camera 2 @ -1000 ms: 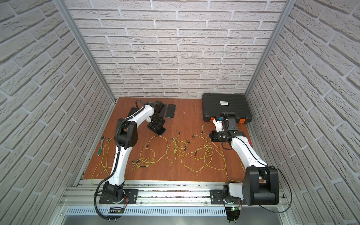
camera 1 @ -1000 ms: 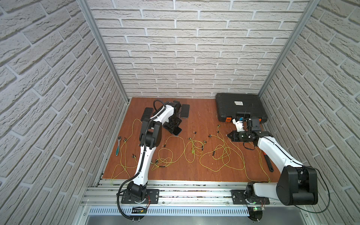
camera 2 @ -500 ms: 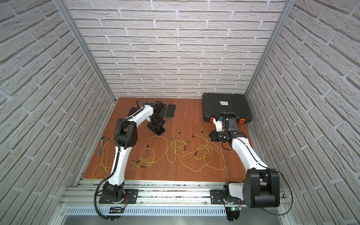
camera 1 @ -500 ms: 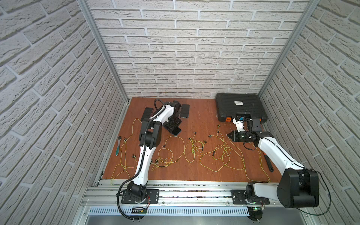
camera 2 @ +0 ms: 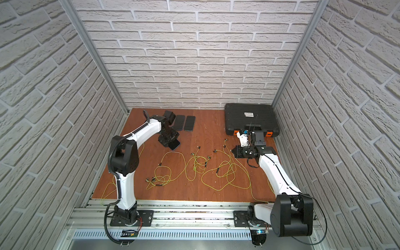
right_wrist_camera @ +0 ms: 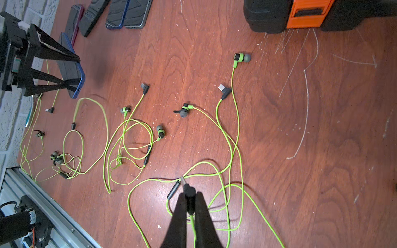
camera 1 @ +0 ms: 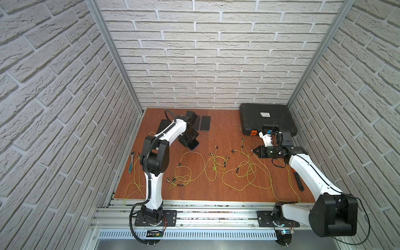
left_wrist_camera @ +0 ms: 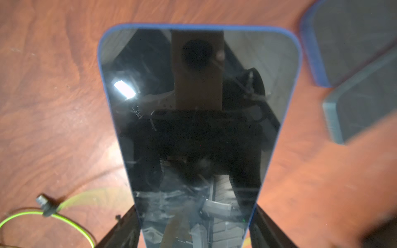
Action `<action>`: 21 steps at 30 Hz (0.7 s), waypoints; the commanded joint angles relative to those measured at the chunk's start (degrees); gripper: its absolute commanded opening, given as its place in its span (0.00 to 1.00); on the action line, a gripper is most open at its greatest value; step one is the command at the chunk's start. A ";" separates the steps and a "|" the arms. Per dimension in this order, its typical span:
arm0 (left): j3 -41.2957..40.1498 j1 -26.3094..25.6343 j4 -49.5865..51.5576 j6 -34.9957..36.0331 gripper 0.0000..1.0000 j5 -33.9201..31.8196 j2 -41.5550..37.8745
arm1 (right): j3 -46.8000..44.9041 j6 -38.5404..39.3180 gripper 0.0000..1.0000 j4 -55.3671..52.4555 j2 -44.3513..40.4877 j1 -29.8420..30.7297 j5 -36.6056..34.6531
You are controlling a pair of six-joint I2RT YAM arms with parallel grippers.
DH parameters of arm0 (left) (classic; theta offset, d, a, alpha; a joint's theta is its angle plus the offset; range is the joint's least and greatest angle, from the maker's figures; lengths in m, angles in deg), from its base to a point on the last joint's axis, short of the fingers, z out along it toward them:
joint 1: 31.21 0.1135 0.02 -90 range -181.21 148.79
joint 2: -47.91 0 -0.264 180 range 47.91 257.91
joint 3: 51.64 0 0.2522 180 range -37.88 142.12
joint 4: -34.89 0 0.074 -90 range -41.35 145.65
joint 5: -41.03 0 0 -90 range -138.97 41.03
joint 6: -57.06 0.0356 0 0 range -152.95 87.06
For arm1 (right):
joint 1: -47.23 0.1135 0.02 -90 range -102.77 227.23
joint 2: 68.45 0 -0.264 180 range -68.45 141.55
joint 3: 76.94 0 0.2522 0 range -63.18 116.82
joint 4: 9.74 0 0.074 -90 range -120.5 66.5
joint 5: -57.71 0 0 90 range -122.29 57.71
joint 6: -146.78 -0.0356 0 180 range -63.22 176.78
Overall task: Plug wired earphones into phones
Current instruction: Pick up the phone at the center of the board.
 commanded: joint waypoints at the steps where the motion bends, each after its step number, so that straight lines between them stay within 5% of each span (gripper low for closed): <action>1: -4.42 -0.62 -9.18 -3.36 0.54 4.94 -5.72 | 1.86 -1.53 0.05 0.37 -2.12 1.34 3.09; 13: -4.14 -7.83 -19.32 -16.69 0.33 11.99 -10.92 | 2.85 -8.41 0.05 10.33 -2.95 12.01 0.26; 21: -2.18 -11.93 -23.55 -27.33 0.05 12.89 -10.85 | 2.08 -12.50 0.05 21.90 -0.60 16.47 -5.28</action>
